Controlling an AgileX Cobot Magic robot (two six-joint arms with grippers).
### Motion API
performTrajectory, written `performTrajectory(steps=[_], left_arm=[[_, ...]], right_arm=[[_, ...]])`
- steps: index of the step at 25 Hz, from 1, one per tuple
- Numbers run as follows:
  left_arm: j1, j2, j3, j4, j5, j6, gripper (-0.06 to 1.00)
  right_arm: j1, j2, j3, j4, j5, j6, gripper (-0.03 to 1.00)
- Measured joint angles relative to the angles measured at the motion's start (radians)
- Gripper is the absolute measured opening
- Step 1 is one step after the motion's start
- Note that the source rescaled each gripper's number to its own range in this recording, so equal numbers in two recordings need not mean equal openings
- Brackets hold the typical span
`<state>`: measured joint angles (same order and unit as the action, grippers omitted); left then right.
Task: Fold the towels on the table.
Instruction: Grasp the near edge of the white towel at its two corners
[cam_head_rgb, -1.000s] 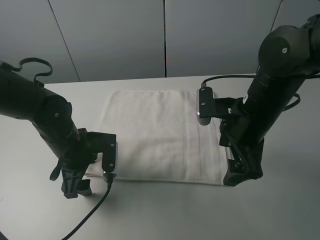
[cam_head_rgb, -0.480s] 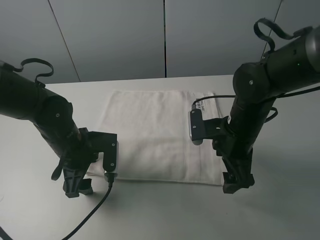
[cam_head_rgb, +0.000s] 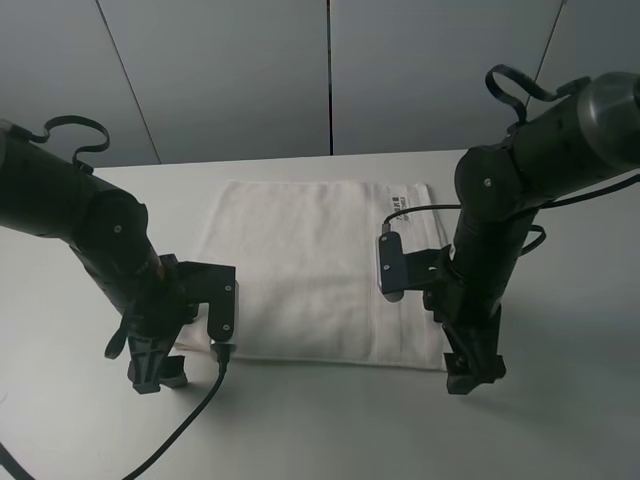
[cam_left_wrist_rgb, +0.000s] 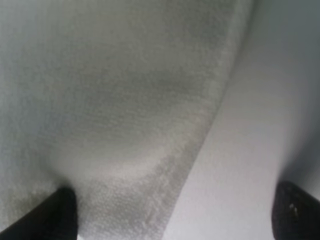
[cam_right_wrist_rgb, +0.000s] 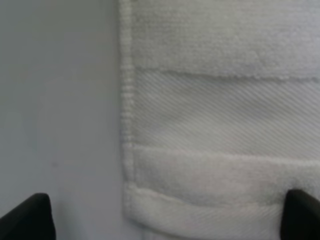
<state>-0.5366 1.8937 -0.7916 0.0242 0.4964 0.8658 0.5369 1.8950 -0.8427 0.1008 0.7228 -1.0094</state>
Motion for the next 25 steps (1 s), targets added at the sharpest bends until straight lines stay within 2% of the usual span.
performTrajectory(steps=[7, 10, 12, 13, 15, 21, 23, 25], left_arm=[[0.0, 0.002, -0.002, 0.0, 0.0, 0.0, 1.0], [0.0, 0.002, -0.002, 0.0, 0.0, 0.0, 1.0], [0.0, 0.002, -0.002, 0.0, -0.002, 0.0, 1.0], [0.0, 0.002, -0.002, 0.0, -0.002, 0.0, 1.0], [0.0, 0.002, -0.002, 0.0, -0.004, -0.002, 1.0], [0.0, 0.002, -0.002, 0.0, -0.004, -0.002, 1.0], [0.0, 0.002, -0.002, 0.0, -0.004, -0.002, 1.0], [0.0, 0.002, -0.002, 0.0, -0.004, -0.002, 1.0]], right_arm=[[0.0, 0.009, 0.009, -0.002, -0.029, 0.004, 0.98], [0.001, 0.009, 0.032, -0.005, -0.067, 0.004, 0.97], [0.001, 0.002, 0.055, -0.018, -0.104, 0.004, 0.93], [0.001, 0.0, 0.063, -0.029, -0.122, 0.004, 0.89], [0.002, -0.002, 0.08, -0.044, -0.164, 0.004, 0.74], [0.002, -0.002, 0.089, -0.079, -0.235, 0.004, 0.16], [0.002, -0.002, 0.089, -0.088, -0.249, 0.002, 0.01], [0.002, -0.002, 0.091, -0.09, -0.251, 0.0, 0.0]])
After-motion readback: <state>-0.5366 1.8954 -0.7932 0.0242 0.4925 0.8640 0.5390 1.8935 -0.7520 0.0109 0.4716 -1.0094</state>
